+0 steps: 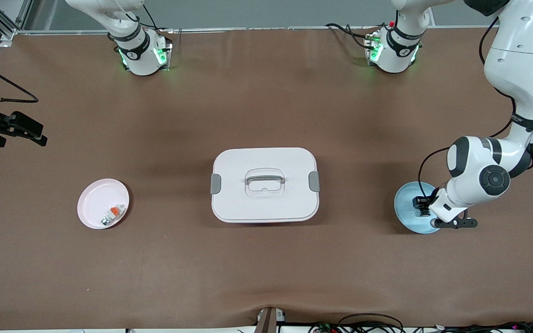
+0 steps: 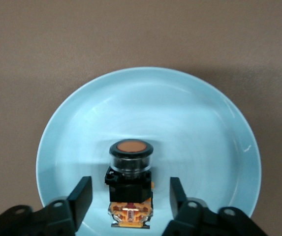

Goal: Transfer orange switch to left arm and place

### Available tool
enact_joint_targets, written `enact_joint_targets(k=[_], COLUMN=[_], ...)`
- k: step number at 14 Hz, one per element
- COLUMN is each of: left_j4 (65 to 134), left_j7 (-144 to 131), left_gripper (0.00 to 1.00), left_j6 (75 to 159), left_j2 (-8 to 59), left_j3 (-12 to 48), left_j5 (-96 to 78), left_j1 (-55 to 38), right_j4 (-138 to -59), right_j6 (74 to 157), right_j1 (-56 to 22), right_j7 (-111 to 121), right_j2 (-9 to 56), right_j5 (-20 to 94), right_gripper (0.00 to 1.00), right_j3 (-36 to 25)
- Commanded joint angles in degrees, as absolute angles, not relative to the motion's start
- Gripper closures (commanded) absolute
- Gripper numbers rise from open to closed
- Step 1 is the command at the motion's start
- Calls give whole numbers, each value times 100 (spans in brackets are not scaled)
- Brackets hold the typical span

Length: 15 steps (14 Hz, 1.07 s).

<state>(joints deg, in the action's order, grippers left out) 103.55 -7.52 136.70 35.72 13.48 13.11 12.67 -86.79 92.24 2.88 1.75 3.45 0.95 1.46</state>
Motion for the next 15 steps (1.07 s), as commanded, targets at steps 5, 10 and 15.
enact_joint_targets(k=[5, 10, 15], left_j4=[9452, 8578, 8622], left_j7=[-502, 752, 1064], left_gripper=[0, 0, 0], left_j6=[11897, 10995, 10277], left_j2=[2655, 2549, 1909], left_j3=[1626, 1617, 1652], left_j5=[1406, 1345, 932], left_j1=[1309, 1685, 1802], right_j4=[-8833, -8815, -8745], right_j6=[9141, 8912, 8886], right_j1=[711, 747, 721], right_j7=[500, 466, 229], right_j2=[211, 211, 202], right_j5=[0, 0, -97], right_gripper=[0, 0, 0], right_j3=[237, 237, 255])
